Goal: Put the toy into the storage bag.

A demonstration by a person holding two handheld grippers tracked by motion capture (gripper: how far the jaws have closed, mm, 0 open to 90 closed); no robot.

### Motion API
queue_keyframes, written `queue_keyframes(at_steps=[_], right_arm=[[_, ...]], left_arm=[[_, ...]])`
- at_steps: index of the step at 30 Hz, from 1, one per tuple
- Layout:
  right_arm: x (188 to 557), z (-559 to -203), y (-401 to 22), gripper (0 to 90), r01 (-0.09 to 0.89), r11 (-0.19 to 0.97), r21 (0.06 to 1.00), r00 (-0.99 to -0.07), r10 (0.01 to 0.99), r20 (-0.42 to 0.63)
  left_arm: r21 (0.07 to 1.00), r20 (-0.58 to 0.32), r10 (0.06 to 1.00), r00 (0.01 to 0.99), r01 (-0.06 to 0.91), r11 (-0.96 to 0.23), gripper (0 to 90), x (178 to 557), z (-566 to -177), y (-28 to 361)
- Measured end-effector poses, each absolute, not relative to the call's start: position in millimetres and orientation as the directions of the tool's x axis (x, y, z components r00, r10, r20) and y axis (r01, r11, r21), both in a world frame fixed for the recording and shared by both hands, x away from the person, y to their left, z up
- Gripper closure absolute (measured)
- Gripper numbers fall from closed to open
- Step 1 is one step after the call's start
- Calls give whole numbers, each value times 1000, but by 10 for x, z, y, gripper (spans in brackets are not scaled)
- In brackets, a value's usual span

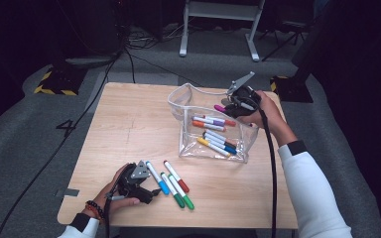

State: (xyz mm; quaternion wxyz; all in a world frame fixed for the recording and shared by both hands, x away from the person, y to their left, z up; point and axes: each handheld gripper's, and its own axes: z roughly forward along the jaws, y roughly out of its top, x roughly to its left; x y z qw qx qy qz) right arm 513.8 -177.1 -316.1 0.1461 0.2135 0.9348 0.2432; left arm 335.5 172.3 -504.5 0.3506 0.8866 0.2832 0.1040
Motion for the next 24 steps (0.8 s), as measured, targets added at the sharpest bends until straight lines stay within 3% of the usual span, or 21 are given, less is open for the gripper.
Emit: queue_keyframes(at_steps=[11,24], right_arm=[[5031,-3219,-1583,747,318,839,442,-905,408,-123],[4937,-3237,-1525,740,268,869,416,-940,330,-84]], left_arm=[[680,-14,575,818,429,-594,101,3355,-5045,1723],[680,-14,575,818,429,-594,101,3355,-5045,1723]])
